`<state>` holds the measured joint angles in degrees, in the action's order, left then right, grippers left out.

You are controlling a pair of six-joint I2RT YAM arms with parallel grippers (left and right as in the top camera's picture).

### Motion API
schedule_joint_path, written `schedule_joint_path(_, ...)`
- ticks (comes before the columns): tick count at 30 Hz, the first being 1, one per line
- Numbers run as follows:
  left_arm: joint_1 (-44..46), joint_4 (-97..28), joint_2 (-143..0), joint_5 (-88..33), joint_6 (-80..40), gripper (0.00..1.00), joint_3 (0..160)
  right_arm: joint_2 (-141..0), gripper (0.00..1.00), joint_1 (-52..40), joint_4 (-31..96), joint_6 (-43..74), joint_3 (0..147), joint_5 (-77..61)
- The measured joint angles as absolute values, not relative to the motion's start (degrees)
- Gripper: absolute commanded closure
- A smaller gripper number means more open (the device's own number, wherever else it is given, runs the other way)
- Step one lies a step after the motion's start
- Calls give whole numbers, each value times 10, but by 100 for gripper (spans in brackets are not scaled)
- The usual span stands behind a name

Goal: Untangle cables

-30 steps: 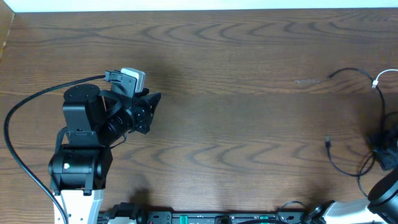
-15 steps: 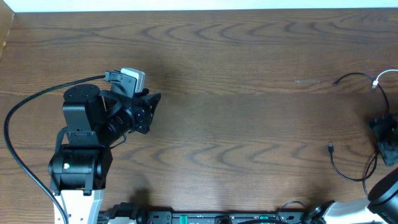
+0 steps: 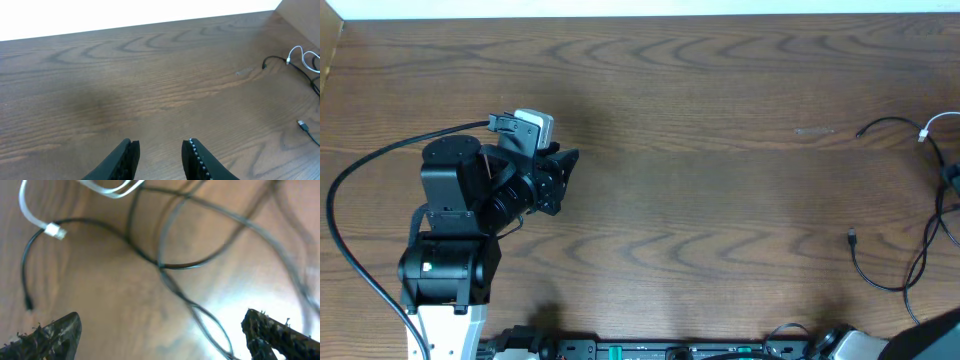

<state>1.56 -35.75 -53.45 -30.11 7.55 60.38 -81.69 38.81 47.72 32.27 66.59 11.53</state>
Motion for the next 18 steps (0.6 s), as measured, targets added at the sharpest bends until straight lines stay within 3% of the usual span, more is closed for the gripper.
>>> schedule_joint_path(8,16,-329,-535,-270,63,66,604,-751,1,335,465,286,666,99)
schedule_joint_path(18,16,-312,-533,-143,8,66,604,-636,1,75,433,186,666,58)
